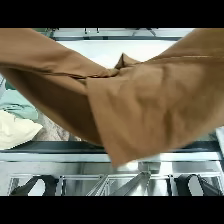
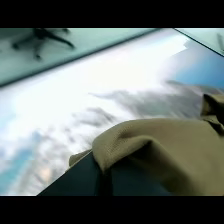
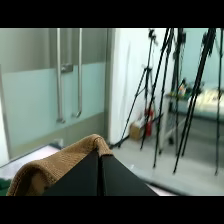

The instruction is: Fold the shirts.

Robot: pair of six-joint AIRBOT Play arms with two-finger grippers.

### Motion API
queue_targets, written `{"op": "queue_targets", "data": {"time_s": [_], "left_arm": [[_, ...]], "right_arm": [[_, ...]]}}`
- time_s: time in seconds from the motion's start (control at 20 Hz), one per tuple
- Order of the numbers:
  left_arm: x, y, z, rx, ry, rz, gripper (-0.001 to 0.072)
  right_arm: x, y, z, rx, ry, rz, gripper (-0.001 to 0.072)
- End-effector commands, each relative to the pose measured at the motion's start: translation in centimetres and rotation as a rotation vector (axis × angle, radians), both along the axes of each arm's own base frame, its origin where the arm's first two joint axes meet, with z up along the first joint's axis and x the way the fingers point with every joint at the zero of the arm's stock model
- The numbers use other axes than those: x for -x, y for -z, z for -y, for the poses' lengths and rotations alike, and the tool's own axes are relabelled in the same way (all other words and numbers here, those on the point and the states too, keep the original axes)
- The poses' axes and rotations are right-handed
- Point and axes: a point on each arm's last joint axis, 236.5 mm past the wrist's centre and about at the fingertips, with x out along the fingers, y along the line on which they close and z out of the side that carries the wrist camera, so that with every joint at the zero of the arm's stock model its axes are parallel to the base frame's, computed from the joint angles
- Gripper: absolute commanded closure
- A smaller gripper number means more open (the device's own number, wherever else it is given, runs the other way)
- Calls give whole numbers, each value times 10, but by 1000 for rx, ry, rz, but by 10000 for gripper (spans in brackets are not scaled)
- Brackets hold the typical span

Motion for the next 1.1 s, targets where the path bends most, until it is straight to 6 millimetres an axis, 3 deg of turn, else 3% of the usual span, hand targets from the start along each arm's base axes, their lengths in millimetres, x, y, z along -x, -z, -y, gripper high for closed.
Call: {"op": "queue_targets", "data": {"time_s": [0.0, 0.1, 0.2, 0.3, 0.35, 0.4, 0.45, 0.5, 0.55, 0.65, 0.75, 0.85, 0.95, 1.0, 1.05], "left_arm": [[-57, 94, 14, 80, 156, -344, 680], [-102, 178, 11, 154, 176, -565, 680], [-152, 271, -10, 196, 67, -732, 680], [-188, 355, -36, 184, -39, -848, 688], [-200, 382, -42, 199, -40, -888, 686], [-213, 402, -47, 217, -37, -926, 619], [-223, 415, -52, 234, -44, -962, 372], [-230, 422, -57, 258, -57, -1007, 208], [-233, 422, -61, 268, -53, -1033, 69], [-229, 414, -75, 289, -66, -1099, 56], [-212, 406, -82, 300, -64, -1156, 77], [-180, 414, -82, 284, -93, -1232, 76], [-142, 425, -73, 281, -121, -1303, 76], [-126, 429, -68, 291, -138, -1325, 76], [-109, 437, -65, 285, -166, -1344, 76]], "right_arm": [[-77, 84, 30, -136, -75, -282, 692], [-143, 183, 38, -178, -83, -526, 692], [-205, 296, 37, -174, -59, -741, 691], [-254, 385, 36, -203, -36, -863, 691], [-272, 416, 36, -237, -40, -904, 621], [-287, 437, 38, -277, -51, -939, 451], [-295, 448, 40, -283, -69, -959, 439], [-297, 450, 46, -286, -88, -966, 439], [-295, 446, 59, -296, -84, -977, 439], [-275, 441, 94, -251, -54, -1016, 438], [-226, 471, 138, -115, 32, -1209, 431], [-168, 509, 180, 27, 127, -1408, 318], [-130, 535, 198, 68, 154, -1517, 293], [-119, 547, 198, 59, 151, -1549, 210], [-111, 558, 195, 58, 141, -1565, 214]]}}
